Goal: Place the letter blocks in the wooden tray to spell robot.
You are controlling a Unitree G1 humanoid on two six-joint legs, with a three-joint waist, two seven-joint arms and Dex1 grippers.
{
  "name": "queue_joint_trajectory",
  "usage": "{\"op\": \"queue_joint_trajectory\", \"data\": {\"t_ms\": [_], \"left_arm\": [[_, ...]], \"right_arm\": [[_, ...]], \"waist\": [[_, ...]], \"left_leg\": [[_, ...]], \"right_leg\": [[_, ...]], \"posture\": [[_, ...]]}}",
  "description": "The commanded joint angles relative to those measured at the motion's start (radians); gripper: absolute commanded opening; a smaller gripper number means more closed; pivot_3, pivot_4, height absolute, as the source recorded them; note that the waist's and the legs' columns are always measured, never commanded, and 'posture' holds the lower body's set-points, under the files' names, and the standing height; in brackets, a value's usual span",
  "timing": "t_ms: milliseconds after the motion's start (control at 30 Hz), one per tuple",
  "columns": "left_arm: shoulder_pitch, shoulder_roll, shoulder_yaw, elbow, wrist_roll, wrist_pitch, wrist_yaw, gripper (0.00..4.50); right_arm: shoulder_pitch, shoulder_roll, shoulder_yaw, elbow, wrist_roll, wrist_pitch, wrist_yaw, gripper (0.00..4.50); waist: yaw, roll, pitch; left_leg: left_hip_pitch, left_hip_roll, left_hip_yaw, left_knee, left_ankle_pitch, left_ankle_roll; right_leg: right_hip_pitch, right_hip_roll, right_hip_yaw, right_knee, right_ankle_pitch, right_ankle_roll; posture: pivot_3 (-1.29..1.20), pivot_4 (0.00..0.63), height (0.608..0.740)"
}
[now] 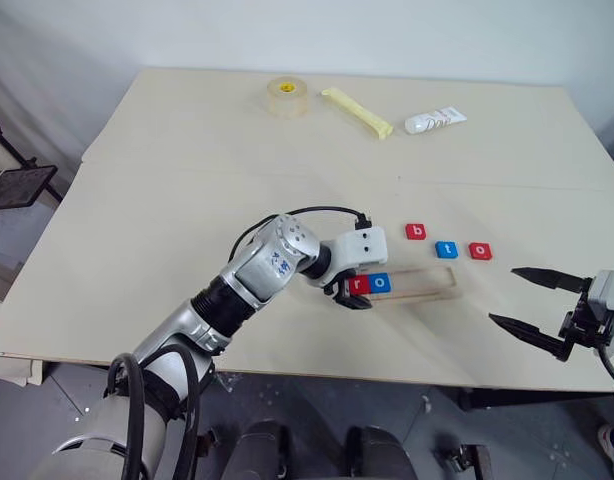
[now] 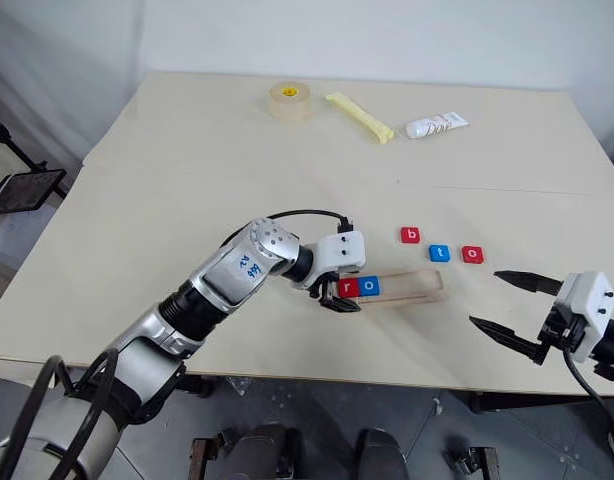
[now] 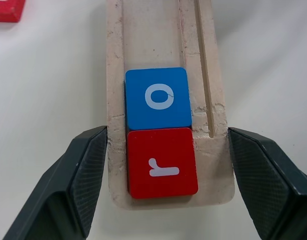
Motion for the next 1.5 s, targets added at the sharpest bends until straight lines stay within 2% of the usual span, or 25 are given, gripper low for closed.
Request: {"op": "queue_joint_trajectory", "data": {"t_ms": [33,100,133,300,467,700,867,967,1067,1133,1333,1500], "left_arm": [[-0.005,-0.014,-0.002,-0.025,0.011,-0.021,-0.005,3.75],[0.001,-0.013,-0.008,-0.031,0.018,-0.028,-0.009,4.43],[0.004,-0.013,-0.009,-0.033,0.021,-0.028,-0.010,4.47],[0.011,-0.006,-0.003,-0.047,0.032,-0.048,-0.011,4.47],[0.014,0.018,0.080,-0.102,-0.002,-0.063,0.002,4.47],[0.025,0.190,0.271,-0.129,-0.101,-0.162,-0.087,4.47],[0.040,0.157,0.432,-0.045,-0.162,-0.281,0.003,4.47],[0.036,0.159,0.472,-0.030,-0.171,-0.270,0.031,4.47],[0.060,0.132,0.568,-0.056,-0.261,-0.246,0.058,4.47],[0.108,0.129,0.634,-0.074,-0.362,-0.348,-0.041,4.47],[0.320,0.252,0.662,-0.066,-0.362,-0.532,-0.170,4.47],[0.482,0.261,0.695,0.002,-0.384,-0.729,-0.237,4.47]], "right_arm": [[-0.001,0.002,-0.023,-0.018,0.020,0.003,-0.008,4.50],[-0.008,0.003,-0.017,-0.013,0.019,0.003,-0.012,4.50],[-0.011,0.004,-0.014,-0.011,0.017,0.002,-0.012,4.50],[-0.016,0.009,-0.008,-0.010,0.013,0.000,-0.017,4.50],[-0.011,0.023,-0.019,-0.031,0.018,0.015,-0.050,4.50],[0.037,0.060,-0.047,-0.113,0.031,0.086,-0.164,4.50],[0.024,0.071,-0.025,-0.122,-0.010,0.160,-0.284,4.50],[-0.004,0.096,-0.022,-0.129,-0.016,0.183,-0.352,4.50],[-0.016,0.119,-0.019,-0.153,-0.016,0.226,-0.413,4.50],[-0.022,0.116,-0.003,-0.159,-0.015,0.287,-0.439,4.50],[-0.067,0.143,0.024,-0.188,-0.009,0.399,-0.545,4.50],[-0.076,0.172,0.046,-0.225,-0.046,0.411,-0.609,4.50]], "waist": [[0.000,0.000,0.000],[-0.001,0.000,0.000],[-0.002,0.000,0.000],[-0.001,0.000,0.000],[-0.003,0.000,0.000],[-0.008,0.000,0.000],[0.002,0.000,0.000],[0.001,0.000,0.000],[-0.003,0.000,0.000],[-0.006,0.000,0.000],[-0.018,0.001,-0.001],[-0.008,0.001,-0.001]], "left_leg": [[0.000,0.000,0.000,0.000,0.000,0.000],[0.000,0.000,0.000,0.000,0.000,0.000],[0.000,0.000,0.000,0.000,0.000,0.000],[0.000,0.000,0.000,0.000,0.000,0.000],[0.000,0.000,0.000,0.000,0.000,0.000],[0.000,0.001,0.000,0.000,0.000,0.000],[0.000,0.000,-0.003,0.002,0.000,0.000],[-0.001,0.000,-0.003,0.002,0.000,0.000],[-0.001,0.000,-0.003,0.002,0.000,0.000],[-0.001,0.000,-0.003,0.002,0.000,0.000],[0.003,0.001,-0.001,-0.001,0.001,-0.001],[0.004,0.000,0.000,-0.001,0.001,-0.001]], "right_leg": [[0.000,0.000,0.000,0.000,0.000,0.000],[0.000,0.000,0.000,0.000,0.000,0.000],[0.000,0.000,0.000,0.000,0.000,0.000],[0.000,0.000,0.000,0.000,0.000,0.000],[0.000,0.000,0.000,0.000,0.000,0.000],[0.000,0.000,0.000,0.001,0.000,0.000],[0.001,0.000,-0.001,0.001,0.000,0.000],[0.001,0.000,-0.001,0.002,0.000,0.000],[0.000,0.000,-0.001,0.002,0.000,0.000],[0.000,0.000,-0.001,0.002,0.000,0.000],[0.000,0.000,-0.001,0.003,0.000,0.000],[0.000,0.000,0.001,0.003,0.000,0.000]], "posture": [[0.00,0.150,0.740],[0.00,0.150,0.740],[0.00,0.150,0.740],[0.00,0.150,0.740],[0.00,0.150,0.740],[0.00,0.150,0.740],[0.00,0.150,0.740],[0.00,0.150,0.740],[0.00,0.150,0.740],[0.00,0.150,0.740],[0.00,0.150,0.740],[0.00,0.150,0.740]]}}
